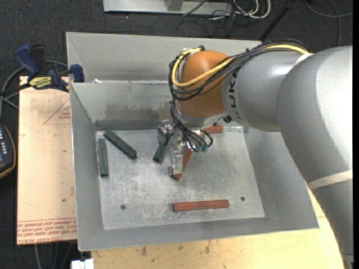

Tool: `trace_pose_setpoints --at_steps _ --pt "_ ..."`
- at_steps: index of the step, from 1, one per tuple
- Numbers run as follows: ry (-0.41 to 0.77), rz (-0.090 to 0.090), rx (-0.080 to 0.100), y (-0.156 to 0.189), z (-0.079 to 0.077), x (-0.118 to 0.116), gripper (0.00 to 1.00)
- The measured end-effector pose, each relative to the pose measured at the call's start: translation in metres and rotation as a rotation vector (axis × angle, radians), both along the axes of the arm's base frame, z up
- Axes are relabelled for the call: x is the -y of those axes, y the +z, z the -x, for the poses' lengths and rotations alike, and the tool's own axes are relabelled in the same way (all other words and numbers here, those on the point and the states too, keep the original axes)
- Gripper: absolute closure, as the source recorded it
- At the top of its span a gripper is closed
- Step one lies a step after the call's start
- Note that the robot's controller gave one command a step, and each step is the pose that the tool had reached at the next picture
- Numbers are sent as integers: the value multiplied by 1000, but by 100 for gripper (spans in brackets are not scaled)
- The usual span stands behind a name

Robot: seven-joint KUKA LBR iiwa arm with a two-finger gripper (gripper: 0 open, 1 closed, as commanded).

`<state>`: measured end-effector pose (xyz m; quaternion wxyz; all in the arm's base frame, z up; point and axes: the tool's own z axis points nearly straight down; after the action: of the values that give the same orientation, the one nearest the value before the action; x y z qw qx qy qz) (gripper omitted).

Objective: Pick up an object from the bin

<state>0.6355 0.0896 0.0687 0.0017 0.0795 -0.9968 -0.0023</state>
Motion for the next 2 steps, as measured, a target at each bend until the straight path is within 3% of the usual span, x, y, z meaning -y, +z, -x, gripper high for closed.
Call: trace_pose_setpoints --at_steps 1,2 --pt "5 1 10 4 -2 -1 100" --pt "23 1 17 158 4 -23 100"
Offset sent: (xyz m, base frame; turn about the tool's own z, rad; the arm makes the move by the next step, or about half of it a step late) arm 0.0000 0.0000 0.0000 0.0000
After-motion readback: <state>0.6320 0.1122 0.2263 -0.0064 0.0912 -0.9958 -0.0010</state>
